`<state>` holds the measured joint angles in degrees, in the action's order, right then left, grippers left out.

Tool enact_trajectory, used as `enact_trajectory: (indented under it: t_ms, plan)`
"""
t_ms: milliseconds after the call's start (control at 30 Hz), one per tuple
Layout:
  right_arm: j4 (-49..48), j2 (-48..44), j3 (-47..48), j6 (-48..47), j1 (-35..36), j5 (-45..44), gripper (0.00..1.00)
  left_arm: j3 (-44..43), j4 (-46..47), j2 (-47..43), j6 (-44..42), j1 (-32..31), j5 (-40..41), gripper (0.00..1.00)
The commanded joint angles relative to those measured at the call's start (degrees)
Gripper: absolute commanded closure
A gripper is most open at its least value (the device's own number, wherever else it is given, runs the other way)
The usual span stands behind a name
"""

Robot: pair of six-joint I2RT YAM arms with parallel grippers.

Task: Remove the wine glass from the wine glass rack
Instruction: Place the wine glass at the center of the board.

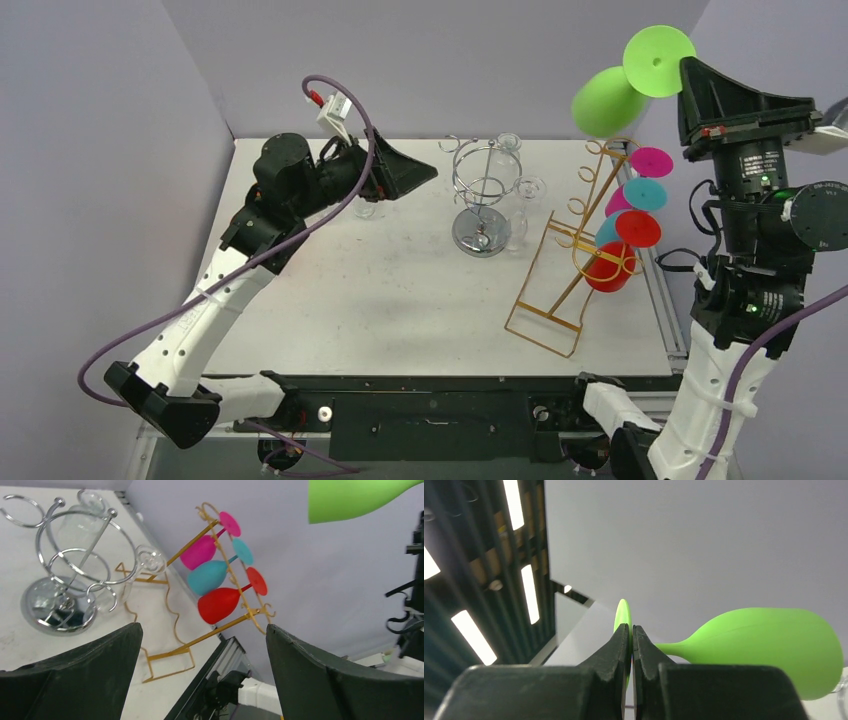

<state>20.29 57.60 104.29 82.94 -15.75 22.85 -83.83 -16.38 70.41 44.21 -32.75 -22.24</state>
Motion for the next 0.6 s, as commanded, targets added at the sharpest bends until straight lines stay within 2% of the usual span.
enact_trajectory:
  t_ms: [0, 200, 333, 567]
  plan:
    - [-14.2, 2.6, -2.7, 6.9, 9.1, -1.8, 1.00, -2.1, 16.4, 1.2, 7.8, 1.0, -4.6, 0.09]
    - [-23.0, 7.4, -6.5, 10.8, 24.4, -5.6, 1.00, 0.2, 32.2, 3.6, 16.8, 3.6, -9.4, 0.11]
    - [-27.7, 10.8, -8.0, 13.8, 29.5, -6.2, 1.00, 2.0, 39.9, 4.6, 23.1, 5.8, -11.4, 0.15]
    - [-32.5, 14.3, -10.0, 17.5, 35.0, -6.8, 1.00, 2.0, 45.4, 7.1, 28.2, 6.8, -12.7, 0.22]
